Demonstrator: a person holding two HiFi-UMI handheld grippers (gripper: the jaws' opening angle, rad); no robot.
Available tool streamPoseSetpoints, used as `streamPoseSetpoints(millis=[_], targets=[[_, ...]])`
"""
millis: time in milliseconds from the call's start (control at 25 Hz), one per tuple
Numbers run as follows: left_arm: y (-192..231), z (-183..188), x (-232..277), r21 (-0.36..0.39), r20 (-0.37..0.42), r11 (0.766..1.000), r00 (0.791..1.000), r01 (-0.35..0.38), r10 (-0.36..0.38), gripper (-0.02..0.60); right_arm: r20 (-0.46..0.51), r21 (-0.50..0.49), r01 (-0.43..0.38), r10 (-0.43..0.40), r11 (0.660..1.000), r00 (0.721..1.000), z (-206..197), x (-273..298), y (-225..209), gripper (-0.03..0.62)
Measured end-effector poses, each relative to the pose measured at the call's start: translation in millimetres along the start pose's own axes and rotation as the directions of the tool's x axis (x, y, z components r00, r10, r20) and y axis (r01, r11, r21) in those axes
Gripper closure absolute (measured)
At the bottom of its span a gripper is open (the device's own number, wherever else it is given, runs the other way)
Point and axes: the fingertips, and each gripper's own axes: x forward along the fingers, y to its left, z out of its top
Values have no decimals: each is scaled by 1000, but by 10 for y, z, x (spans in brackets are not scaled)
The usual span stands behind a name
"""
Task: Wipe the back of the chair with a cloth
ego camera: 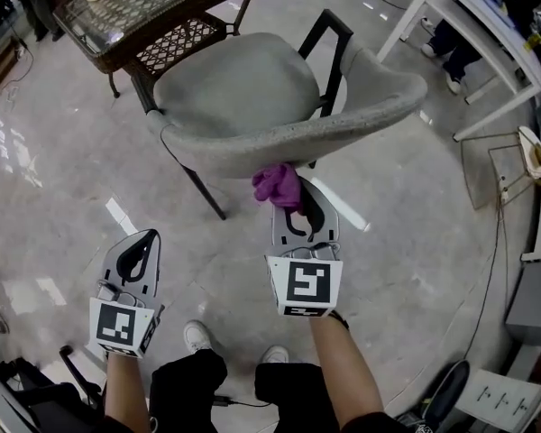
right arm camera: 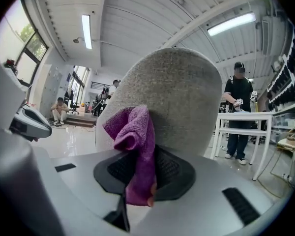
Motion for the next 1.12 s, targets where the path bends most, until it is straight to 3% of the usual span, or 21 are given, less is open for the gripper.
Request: streamPoseSetpoints(millis=[280, 560, 960, 1120], targets=[[-160, -17, 223, 34, 20, 999, 999, 27, -28, 572, 25, -41, 44, -43, 998, 999, -152, -67, -414, 500], [-2, -130, 539, 73, 60, 997, 998, 16, -20, 572, 11, 51, 189, -190, 981, 982, -529, -30, -997, 500], [197, -242, 775, 128, 197, 991, 980, -39, 13, 572, 54, 90, 114, -120, 989, 991, -723, 43, -701, 500], [280, -269, 800, 149, 181, 988, 984, -33, 6, 572, 100, 105, 122, -133, 987, 986, -738, 68, -459, 500]])
